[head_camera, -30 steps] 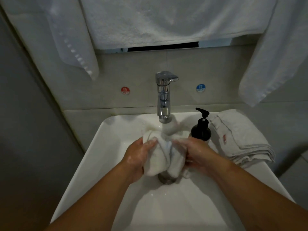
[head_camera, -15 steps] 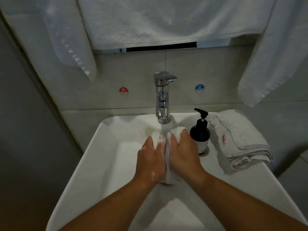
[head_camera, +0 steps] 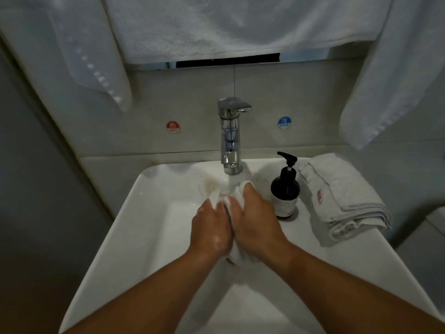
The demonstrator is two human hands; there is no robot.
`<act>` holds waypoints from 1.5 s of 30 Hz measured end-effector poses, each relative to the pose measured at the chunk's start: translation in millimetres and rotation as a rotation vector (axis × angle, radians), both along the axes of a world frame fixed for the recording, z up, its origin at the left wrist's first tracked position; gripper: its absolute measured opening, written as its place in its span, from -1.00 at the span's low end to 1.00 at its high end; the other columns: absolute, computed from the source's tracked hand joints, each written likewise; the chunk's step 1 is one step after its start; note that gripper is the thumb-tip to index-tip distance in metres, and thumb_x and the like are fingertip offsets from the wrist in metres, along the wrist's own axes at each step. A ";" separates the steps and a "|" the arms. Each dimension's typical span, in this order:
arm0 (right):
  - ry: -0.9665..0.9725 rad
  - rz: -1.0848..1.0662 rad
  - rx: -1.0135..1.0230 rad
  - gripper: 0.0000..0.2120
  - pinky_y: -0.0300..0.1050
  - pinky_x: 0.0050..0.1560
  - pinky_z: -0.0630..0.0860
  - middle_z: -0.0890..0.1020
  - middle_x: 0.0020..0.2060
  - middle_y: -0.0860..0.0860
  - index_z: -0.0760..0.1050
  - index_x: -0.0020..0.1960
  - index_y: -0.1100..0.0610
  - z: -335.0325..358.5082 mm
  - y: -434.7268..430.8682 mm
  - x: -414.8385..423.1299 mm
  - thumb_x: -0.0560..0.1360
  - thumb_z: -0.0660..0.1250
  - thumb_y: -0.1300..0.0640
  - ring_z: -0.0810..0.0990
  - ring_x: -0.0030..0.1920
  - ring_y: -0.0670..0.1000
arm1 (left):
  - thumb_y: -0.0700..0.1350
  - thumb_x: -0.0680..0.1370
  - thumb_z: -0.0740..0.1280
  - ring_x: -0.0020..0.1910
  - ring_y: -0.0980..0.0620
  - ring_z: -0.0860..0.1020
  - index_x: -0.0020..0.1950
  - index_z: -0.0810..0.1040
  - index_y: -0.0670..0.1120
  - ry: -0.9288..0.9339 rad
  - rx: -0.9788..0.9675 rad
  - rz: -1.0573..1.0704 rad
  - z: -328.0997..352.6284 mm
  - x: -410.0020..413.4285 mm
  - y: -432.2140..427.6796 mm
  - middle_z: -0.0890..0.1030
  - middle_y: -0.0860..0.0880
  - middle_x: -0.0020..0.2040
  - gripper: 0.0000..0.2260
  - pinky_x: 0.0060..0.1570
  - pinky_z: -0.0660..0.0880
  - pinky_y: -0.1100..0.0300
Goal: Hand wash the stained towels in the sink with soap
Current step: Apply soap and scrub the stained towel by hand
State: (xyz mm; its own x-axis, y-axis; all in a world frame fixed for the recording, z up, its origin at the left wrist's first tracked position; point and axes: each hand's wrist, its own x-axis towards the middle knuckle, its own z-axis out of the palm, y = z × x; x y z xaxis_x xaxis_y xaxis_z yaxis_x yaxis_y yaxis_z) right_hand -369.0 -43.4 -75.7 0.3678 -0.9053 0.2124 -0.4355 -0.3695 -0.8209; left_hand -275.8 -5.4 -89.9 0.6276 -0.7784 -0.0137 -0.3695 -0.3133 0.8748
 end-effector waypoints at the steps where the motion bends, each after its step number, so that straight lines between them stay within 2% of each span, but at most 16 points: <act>1: -0.010 -0.039 -0.024 -0.80 -0.10 -0.20 0.46 0.59 -0.19 0.02 0.39 -0.03 0.08 0.9 -8.6 -0.3 0.66 0.22 -0.04 0.60 -0.16 0.06 | 0.11 0.70 0.09 0.14 -0.10 0.61 0.23 0.60 -0.03 -0.030 -0.013 -0.033 1.2 -3.9 4.1 0.66 -0.07 0.12 -0.64 0.21 0.52 0.01; 5: 0.061 -0.161 0.095 -0.73 -0.16 -0.21 0.20 0.55 -0.15 0.00 0.51 0.02 0.17 2.8 -35.6 -19.2 0.69 0.18 -0.01 0.54 -0.06 0.08 | 0.14 0.69 0.14 0.05 0.09 0.63 0.15 0.60 0.04 -0.038 -0.165 -0.229 11.6 -24.0 13.3 0.68 0.06 0.03 -0.70 0.14 0.52 0.15; 8: 0.196 -0.004 0.081 -0.78 -0.15 -0.08 0.34 0.58 -0.07 0.03 0.44 0.05 0.10 -8.3 -8.7 -14.0 0.69 0.15 -0.04 0.59 -0.01 0.10 | 0.17 0.67 0.12 0.17 -0.12 0.61 0.22 0.61 -0.05 -0.006 -0.055 -0.064 0.5 -5.5 -5.8 0.67 -0.09 0.14 -0.59 0.24 0.51 0.01; 10: 0.122 0.048 0.055 -0.78 -0.09 -0.12 0.43 0.59 -0.13 0.00 0.37 -0.04 0.05 -3.6 3.1 -5.7 0.68 0.16 -0.07 0.60 -0.10 0.05 | 0.14 0.69 0.08 0.17 -0.18 0.60 0.24 0.59 -0.09 -0.026 0.058 0.010 -7.0 4.7 -5.2 0.65 -0.15 0.18 -0.58 0.25 0.51 -0.03; 13: -0.007 -0.096 0.003 -0.77 0.06 -0.03 0.55 0.62 -0.15 0.07 0.44 -0.05 0.11 -3.5 -22.1 -2.0 0.67 0.19 -0.02 0.62 -0.10 0.11 | 0.16 0.69 0.05 0.16 -0.11 0.60 0.25 0.59 -0.04 -0.139 0.019 -0.082 0.1 -8.1 8.3 0.66 -0.09 0.17 -0.57 0.23 0.49 0.05; 16: -0.049 -0.109 0.156 -0.73 0.07 0.06 0.57 0.65 -0.13 0.06 0.54 -0.05 0.14 -8.8 -38.8 -17.7 0.68 0.20 0.00 0.65 -0.01 0.12 | 0.20 0.67 0.09 0.09 0.01 0.62 0.18 0.61 0.02 -0.101 -0.094 -0.203 11.4 -20.4 11.5 0.68 0.02 0.07 -0.61 0.18 0.51 0.06; 19: 0.094 0.032 0.109 -0.75 0.03 0.01 0.56 0.62 -0.16 0.02 0.48 -0.07 0.10 -20.9 -19.1 -16.9 0.67 0.19 -0.03 0.63 -0.07 0.04 | 0.12 0.70 0.11 0.18 -0.12 0.59 0.26 0.58 -0.05 -0.095 0.033 -0.110 0.3 -0.9 -6.4 0.65 -0.11 0.19 -0.63 0.24 0.49 0.04; 22: -0.009 0.006 -0.021 -0.76 -0.04 -0.13 0.50 0.57 -0.22 0.00 0.41 -0.09 0.10 -10.9 -14.8 -4.2 0.67 0.20 -0.01 0.57 -0.18 0.00 | 0.12 0.70 0.08 0.21 -0.20 0.57 0.30 0.55 -0.12 -0.147 0.150 -0.071 -7.9 8.3 -3.9 0.62 -0.17 0.24 -0.58 0.25 0.48 0.03; 25: -0.062 -0.142 0.020 -0.76 -0.02 -0.06 0.48 0.62 -0.15 0.03 0.50 -0.03 0.14 -5.1 -37.9 -7.9 0.68 0.20 0.00 0.61 -0.08 0.07 | 0.26 0.65 0.06 0.11 -0.17 0.60 0.17 0.58 -0.08 -0.238 0.073 -0.155 4.2 -10.1 9.3 0.66 -0.10 0.11 -0.51 0.18 0.50 0.03; 27: -0.013 -0.092 0.104 -0.75 0.00 0.01 0.52 0.64 -0.11 0.03 0.54 0.00 0.13 -10.4 -39.3 -17.4 0.68 0.20 0.00 0.63 -0.02 0.07 | 0.30 0.61 0.08 0.01 -0.11 0.62 0.06 0.58 -0.03 -0.217 -0.030 -0.199 9.8 -16.5 11.6 0.67 -0.07 0.00 -0.53 0.10 0.54 0.02; 30: 0.118 0.019 0.057 -0.77 0.00 0.06 0.55 0.64 -0.06 0.01 0.51 0.06 0.10 -17.7 -18.4 -13.9 0.68 0.17 -0.02 0.63 -0.01 0.03 | 0.14 0.69 0.11 0.17 -0.18 0.59 0.21 0.58 -0.08 -0.157 0.049 -0.087 5.3 -0.8 -4.5 0.65 -0.15 0.16 -0.62 0.16 0.48 0.09; 33: -0.053 0.002 -0.023 -0.78 -0.09 -0.13 0.53 0.58 -0.20 -0.03 0.44 -0.05 0.09 -4.8 -11.3 -3.6 0.68 0.19 -0.01 0.58 -0.16 -0.05 | 0.15 0.70 0.06 0.20 -0.19 0.57 0.28 0.55 -0.11 -0.175 0.196 -0.085 -1.9 6.9 -2.0 0.62 -0.16 0.24 -0.56 0.22 0.48 0.09; 36: -0.073 -0.134 0.016 -0.76 -0.17 -0.28 0.35 0.55 -0.21 -0.04 0.43 -0.09 0.08 5.9 -31.3 -8.2 0.69 0.17 -0.02 0.54 -0.18 -0.03 | 0.20 0.68 0.07 0.08 -0.15 0.59 0.16 0.55 -0.10 -0.233 0.096 -0.147 7.2 -11.0 10.3 0.64 -0.11 0.09 -0.57 0.11 0.50 0.07; 39: 0.072 -0.077 0.064 -0.78 -0.12 -0.16 0.30 0.56 -0.11 -0.02 0.46 0.01 0.11 -3.5 -33.2 -19.3 0.70 0.14 0.01 0.52 -0.08 -0.01 | 0.19 0.66 0.16 0.02 -0.14 0.60 0.03 0.54 -0.06 -0.247 -0.020 -0.178 9.6 -15.7 9.4 0.66 -0.10 -0.01 -0.65 0.02 0.50 0.05; 42: 0.072 0.062 0.018 -0.81 -0.04 -0.06 0.49 0.58 -0.13 0.00 0.43 -0.03 0.09 -9.3 -13.9 -13.3 0.67 0.18 0.01 0.58 -0.09 0.03 | 0.13 0.70 0.11 0.16 -0.21 0.58 0.21 0.54 -0.14 -0.259 0.147 -0.112 -0.6 5.2 -3.9 0.64 -0.19 0.17 -0.60 0.10 0.47 0.08; 45: -0.018 0.040 -0.019 -0.78 0.00 -0.11 0.49 0.58 -0.21 0.01 0.43 -0.08 0.12 -5.5 -20.1 -5.1 0.65 0.23 0.00 0.58 -0.15 0.04 | 0.09 0.71 0.07 0.18 -0.18 0.57 0.24 0.51 -0.16 -0.386 0.287 -0.178 -4.3 6.6 3.0 0.61 -0.18 0.21 -0.62 0.09 0.44 0.14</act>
